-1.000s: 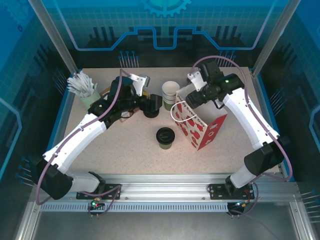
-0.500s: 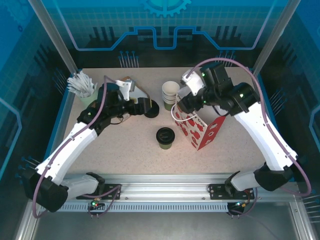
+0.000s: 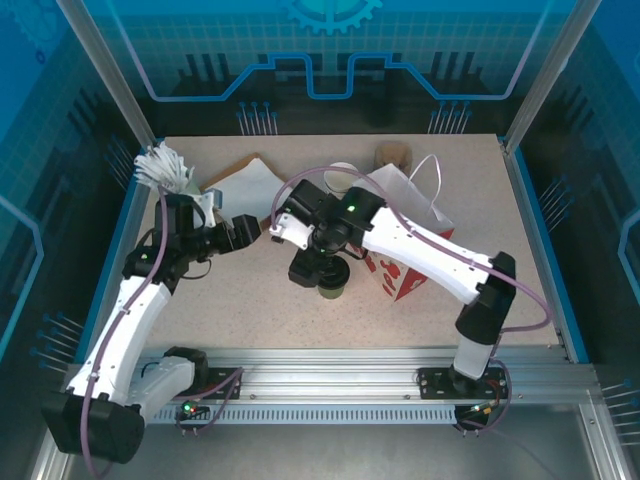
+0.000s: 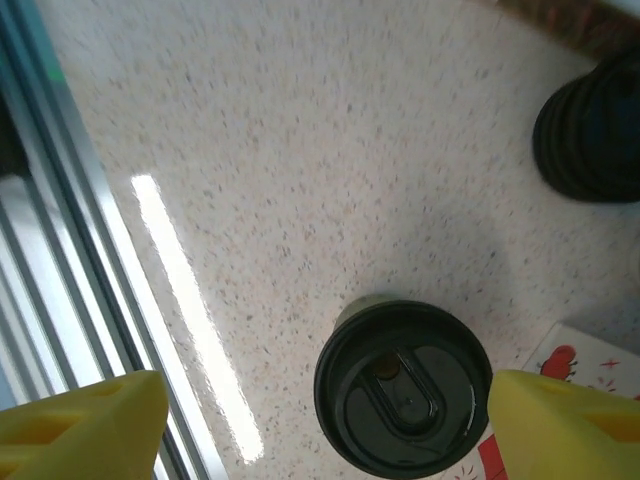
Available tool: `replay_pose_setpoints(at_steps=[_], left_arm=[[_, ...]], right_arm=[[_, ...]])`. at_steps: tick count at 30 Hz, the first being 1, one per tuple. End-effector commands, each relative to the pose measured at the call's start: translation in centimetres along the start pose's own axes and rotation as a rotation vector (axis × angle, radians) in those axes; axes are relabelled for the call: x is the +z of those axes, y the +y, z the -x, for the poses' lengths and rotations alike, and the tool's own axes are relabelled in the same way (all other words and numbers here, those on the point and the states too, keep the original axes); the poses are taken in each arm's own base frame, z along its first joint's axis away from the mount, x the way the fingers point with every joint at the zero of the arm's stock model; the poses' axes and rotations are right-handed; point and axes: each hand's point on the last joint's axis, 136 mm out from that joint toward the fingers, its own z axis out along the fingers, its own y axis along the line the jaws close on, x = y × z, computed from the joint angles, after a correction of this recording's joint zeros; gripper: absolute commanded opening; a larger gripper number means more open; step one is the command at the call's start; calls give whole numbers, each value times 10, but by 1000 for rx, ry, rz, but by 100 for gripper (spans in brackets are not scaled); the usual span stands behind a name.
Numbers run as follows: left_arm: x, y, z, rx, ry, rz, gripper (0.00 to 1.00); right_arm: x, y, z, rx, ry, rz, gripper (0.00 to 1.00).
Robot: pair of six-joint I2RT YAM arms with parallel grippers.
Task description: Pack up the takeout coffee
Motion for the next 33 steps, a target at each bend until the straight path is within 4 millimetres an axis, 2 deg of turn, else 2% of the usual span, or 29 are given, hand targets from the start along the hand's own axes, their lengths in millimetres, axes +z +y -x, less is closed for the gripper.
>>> replay_pose_setpoints(at_steps=[1, 6, 10, 14, 23, 33], left_arm=[[2, 1, -24, -21, 87, -43, 92], [3, 6, -33, -6, 118, -29, 98], [5, 10, -34, 1, 126, -16, 99], [8, 11, -36, -8, 144, -13, 99], [9, 7, -33, -2, 141, -35, 98], [9, 5, -33, 1, 142, -53, 97]], right_arm=[[4, -11, -20, 13, 103, -27, 85], [17, -23, -38, 67, 176, -19, 89], [28, -26, -52, 87, 238, -17, 94], [35, -31, -61, 103, 289, -21, 95], [53, -33, -68, 102, 351, -9, 93], [61, -34, -73, 94, 381, -11, 88]])
